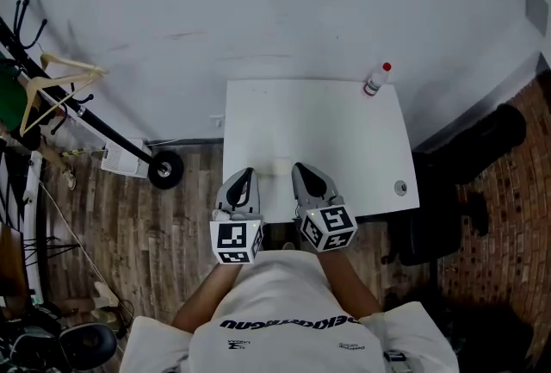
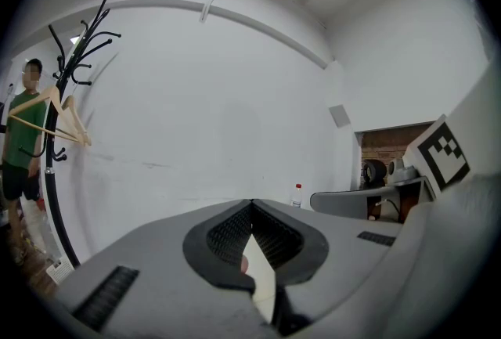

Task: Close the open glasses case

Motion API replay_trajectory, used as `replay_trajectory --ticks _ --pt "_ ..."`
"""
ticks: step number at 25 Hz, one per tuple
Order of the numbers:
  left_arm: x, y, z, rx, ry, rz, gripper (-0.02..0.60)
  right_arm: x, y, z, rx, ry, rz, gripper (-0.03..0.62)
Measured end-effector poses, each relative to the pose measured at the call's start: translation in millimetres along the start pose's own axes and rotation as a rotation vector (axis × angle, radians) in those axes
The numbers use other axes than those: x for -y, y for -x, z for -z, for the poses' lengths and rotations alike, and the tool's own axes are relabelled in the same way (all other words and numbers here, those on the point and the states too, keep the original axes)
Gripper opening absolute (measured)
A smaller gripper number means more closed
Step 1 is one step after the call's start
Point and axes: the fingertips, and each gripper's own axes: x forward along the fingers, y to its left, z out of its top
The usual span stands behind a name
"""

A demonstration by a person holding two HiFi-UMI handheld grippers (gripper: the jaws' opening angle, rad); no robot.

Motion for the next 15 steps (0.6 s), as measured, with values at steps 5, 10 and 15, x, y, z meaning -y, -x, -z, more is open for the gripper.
replay_trajectory --ticks 5,10,15 --pt "4.3 -2.4 -5.9 0.019 -0.003 0.004 -0.002 0.4 0.3 -1.7 0.006 0.007 -0.002 -0.003" --pt "1.4 0.2 -6.8 0.022 -0.002 -0.005 -0.003 -3.0 -0.5 -3.3 0.009 0.015 -0.005 -0.003" --pt "-2.8 -0.2 -7.7 0.019 -0.002 -0.009 -0.002 -5.7 -3.6 -4.1 0.01 0.023 -0.009 -0.003"
